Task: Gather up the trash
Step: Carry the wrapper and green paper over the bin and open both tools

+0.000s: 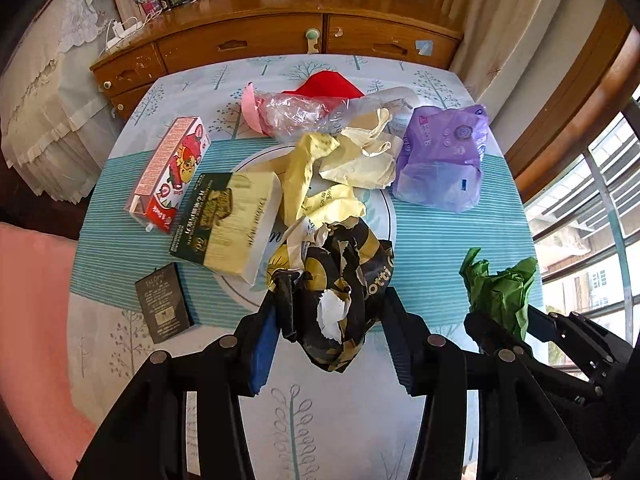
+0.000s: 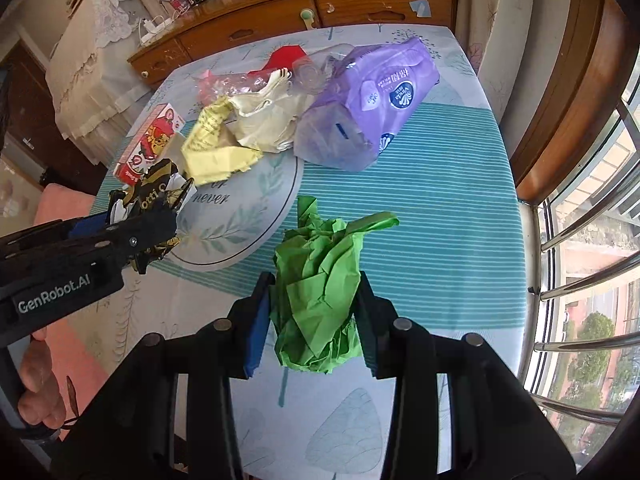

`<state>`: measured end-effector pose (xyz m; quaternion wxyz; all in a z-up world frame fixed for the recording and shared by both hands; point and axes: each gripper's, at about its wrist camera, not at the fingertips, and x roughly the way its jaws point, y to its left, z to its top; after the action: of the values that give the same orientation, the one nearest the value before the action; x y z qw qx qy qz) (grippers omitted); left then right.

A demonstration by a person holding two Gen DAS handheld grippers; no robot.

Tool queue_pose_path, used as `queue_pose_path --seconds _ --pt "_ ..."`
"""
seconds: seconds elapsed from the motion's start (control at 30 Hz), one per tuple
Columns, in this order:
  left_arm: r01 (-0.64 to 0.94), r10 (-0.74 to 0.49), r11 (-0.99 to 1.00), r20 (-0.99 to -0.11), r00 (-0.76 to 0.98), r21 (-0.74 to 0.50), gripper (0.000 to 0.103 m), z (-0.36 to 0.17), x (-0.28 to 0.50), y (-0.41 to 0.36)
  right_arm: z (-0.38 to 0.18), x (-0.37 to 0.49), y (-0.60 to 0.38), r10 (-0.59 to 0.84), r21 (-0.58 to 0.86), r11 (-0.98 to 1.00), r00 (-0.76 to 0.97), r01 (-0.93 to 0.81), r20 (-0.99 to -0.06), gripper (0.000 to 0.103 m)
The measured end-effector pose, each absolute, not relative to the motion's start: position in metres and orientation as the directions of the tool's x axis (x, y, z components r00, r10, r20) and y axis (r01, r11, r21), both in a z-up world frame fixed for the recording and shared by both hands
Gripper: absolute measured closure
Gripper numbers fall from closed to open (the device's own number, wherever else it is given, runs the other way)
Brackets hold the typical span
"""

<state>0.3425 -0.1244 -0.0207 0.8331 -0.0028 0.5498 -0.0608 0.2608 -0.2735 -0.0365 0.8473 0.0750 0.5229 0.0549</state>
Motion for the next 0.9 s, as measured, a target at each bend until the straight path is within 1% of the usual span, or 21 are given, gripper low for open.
queue_pose_path --seconds 0.1,0.27,0.5,0.63,0.77,0.9 --pt "0.124 -0.133 0.988 -0.900 0.414 -0.089 0.055 -0.003 0.311 -0.101 -0.018 0.237 -0.258 0.184 0.204 0.979 0.472 -0.010 -0.862 0.068" --pt "0.187 -0.161 0.979 -0.872 0.463 -0.082 0.055 0.037 0.246 -0.064 0.012 0.188 -0.221 0.200 0.247 0.969 0.519 0.021 -0.831 0.068" --pt "0.270 -0.210 0.960 -0.818 0.536 -0.070 0.055 0.076 0.154 -0.005 0.042 0.108 -0.158 0.180 0.281 0.956 0.591 0.082 -0.786 0.068" --pt "0.289 -0.242 0.953 -0.801 0.548 -0.090 0.055 0.082 0.105 0.038 0.046 0.058 -0.117 0.172 0.279 0.956 0.601 0.089 -0.781 0.068" --pt "0.296 -0.258 0.949 -0.809 0.529 -0.108 0.055 0.078 0.067 0.075 0.050 0.008 -0.078 0.163 0.272 0.958 0.615 0.087 -0.771 0.068" --pt "0.312 -0.280 0.940 -0.827 0.487 -0.135 0.055 0.064 0.037 0.100 0.046 -0.028 -0.050 0.145 0.246 0.965 0.600 0.089 -0.787 0.067"
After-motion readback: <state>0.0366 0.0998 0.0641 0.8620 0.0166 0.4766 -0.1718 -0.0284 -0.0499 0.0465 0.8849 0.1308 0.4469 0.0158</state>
